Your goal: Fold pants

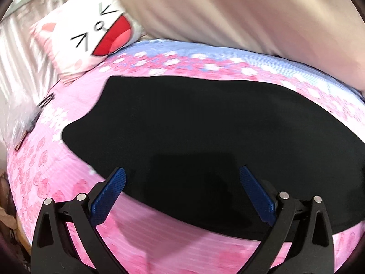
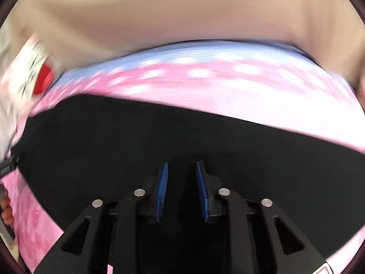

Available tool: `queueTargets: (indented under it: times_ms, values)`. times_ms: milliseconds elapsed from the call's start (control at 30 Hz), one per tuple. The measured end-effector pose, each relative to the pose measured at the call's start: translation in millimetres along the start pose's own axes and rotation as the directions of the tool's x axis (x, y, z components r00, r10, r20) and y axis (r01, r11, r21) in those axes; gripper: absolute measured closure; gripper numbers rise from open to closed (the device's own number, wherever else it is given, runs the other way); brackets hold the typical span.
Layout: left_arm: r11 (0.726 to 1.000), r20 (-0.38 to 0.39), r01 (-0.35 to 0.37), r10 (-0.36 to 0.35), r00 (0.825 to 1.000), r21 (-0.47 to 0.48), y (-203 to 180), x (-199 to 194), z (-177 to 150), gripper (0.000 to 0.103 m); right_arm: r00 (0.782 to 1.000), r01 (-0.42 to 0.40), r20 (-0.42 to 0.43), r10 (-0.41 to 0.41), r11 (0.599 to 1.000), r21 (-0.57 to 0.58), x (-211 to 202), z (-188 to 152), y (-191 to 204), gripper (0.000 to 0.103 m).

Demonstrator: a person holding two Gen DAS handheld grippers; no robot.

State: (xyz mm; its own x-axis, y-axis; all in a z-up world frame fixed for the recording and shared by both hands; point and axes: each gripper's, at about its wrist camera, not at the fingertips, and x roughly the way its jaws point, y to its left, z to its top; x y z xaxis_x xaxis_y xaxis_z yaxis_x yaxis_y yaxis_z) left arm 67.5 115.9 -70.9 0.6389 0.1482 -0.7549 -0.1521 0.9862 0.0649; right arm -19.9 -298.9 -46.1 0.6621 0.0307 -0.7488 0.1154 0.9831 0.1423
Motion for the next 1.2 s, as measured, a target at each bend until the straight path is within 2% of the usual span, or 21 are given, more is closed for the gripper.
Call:
queueTargets:
  times_ms: [33, 67, 100, 167, 200, 267, 367, 433, 467, 500, 533, 567, 600, 667, 733, 800, 967, 1033, 1067, 1100, 1200]
  values:
    - [1.0, 0.001, 0.003, -0.003, 1.0, 0.02, -10.7, -3.0, -0.6, 0.005, 1.0, 0.025, 0.009, -0.025, 0.999, 0.036, -6.1, -1.7, -25.3, 0.087]
    - [0.999, 0.0, 0.003, -0.003, 1.0, 0.044, -24.3, -6.3, -1.6, 0.005, 0.999, 0.03, 0.021, -0.032, 0.996, 0.085, -14.5, -4.4, -60.5, 0.101]
    - [0.998, 0.0, 0.006, -0.006, 1.0, 0.064, -36.0, -9.4, -2.8, 0.005, 0.998, 0.047, 0.028, -0.051, 0.992, 0.119, -21.7, -6.3, -81.9, 0.103]
    - [0.995, 0.007, 0.009, -0.01, 1.0, 0.101, -56.9, -15.8, -5.9, 0.005, 0.997, 0.051, 0.046, -0.061, 0.978, 0.2, -34.2, -11.1, -131.1, 0.103]
    - [0.992, 0.012, 0.004, -0.006, 1.0, 0.127, -70.6, -19.3, -8.1, 0.005, 0.99, 0.116, 0.05, -0.131, 0.967, 0.225, -40.9, -14.0, -153.4, 0.103]
    - [0.986, 0.012, -0.004, 0.002, 1.0, 0.168, -90.4, -22.4, -12.5, 0.005, 0.987, 0.127, 0.061, -0.15, 0.949, 0.288, -53.3, -18.6, -194.8, 0.103]
    - [0.976, -0.021, -0.002, 0.006, 1.0, 0.217, -114.6, -20.4, -21.6, 0.005, 0.967, 0.197, 0.068, -0.245, 0.89, 0.41, -74.6, -29.9, -255.0, 0.103]
    - [0.973, -0.05, 0.001, 0.011, 0.999, 0.23, -124.9, -16.9, -27.9, 0.005, 0.97, 0.123, 0.12, -0.211, 0.853, 0.507, -88.7, -36.9, -284.5, 0.103]
    - [0.973, -0.054, -0.007, 0.02, 0.998, 0.231, -127.5, -16.0, -29.4, 0.005, 0.956, 0.169, 0.116, -0.269, 0.829, 0.533, -95.4, -38.9, -291.7, 0.1]
    - [0.973, -0.044, -0.026, 0.037, 0.998, 0.229, -130.3, -17.1, -29.8, 0.005, 0.939, 0.23, 0.099, -0.33, 0.814, 0.533, -99.2, -39.6, -294.4, 0.083]
    - [0.973, -0.041, -0.032, 0.042, 0.998, 0.23, -132.1, -17.9, -29.0, 0.005, 0.93, 0.252, 0.101, -0.354, 0.812, 0.526, -100.1, -39.2, -295.3, 0.08]
    - [0.973, -0.044, -0.035, 0.046, 0.998, 0.23, -134.1, -18.3, -27.7, 0.005, 0.939, 0.219, 0.113, -0.325, 0.819, 0.531, -99.7, -39.7, -297.5, 0.076]
    - [0.974, -0.047, -0.035, 0.046, 0.998, 0.225, -135.2, -19.1, -26.2, 0.005, 0.96, 0.142, 0.129, -0.25, 0.825, 0.547, -95.0, -41.2, -301.4, 0.068]
    - [0.976, -0.048, -0.026, 0.037, 0.998, 0.215, -136.8, -21.0, -23.7, 0.005, 0.978, 0.066, 0.13, -0.164, 0.831, 0.553, -80.3, -40.8, -304.1, 0.064]
    - [0.976, -0.042, -0.032, 0.042, 0.998, 0.213, -138.8, -23.0, -22.7, 0.005, 0.98, 0.074, 0.114, -0.161, 0.837, 0.543, -72.5, -37.7, -303.2, 0.06]
    - [0.976, -0.037, -0.037, 0.046, 0.998, 0.214, -139.8, -24.7, -23.0, 0.005, 0.984, 0.035, 0.128, -0.122, 0.842, 0.539, -70.3, -34.1, -300.1, 0.037]
    - [0.986, -0.04, -0.031, 0.038, 0.998, 0.166, -121.5, -24.4, -17.4, 0.005, 0.986, -0.036, 0.156, -0.065, 0.823, 0.567, -84.0, -42.5, -283.0, 0.024]
    - [0.99, -0.04, -0.031, 0.037, 0.999, 0.135, -106.6, -22.1, -13.8, 0.005, 0.984, 0.019, 0.141, -0.111, 0.845, 0.535, -81.7, -40.5, -275.8, 0.029]
    - [0.992, -0.042, -0.033, 0.039, 0.998, 0.12, -99.1, -19.9, -12.1, 0.005, 0.983, 0.086, 0.095, -0.156, 0.855, 0.511, -79.4, -38.0, -269.5, 0.063]
    - [0.994, -0.045, -0.033, 0.038, 0.998, 0.108, -93.5, -18.3, -11.0, 0.005, 0.98, 0.142, 0.055, -0.193, 0.859, 0.492, -79.5, -36.5, -263.5, 0.083]
    - [0.998, -0.052, -0.025, 0.028, 0.998, 0.058, -65.9, -13.1, -8.3, 0.005, 0.981, 0.102, 0.097, -0.167, 0.875, 0.474, -91.1, -19.1, -229.1, 0.085]
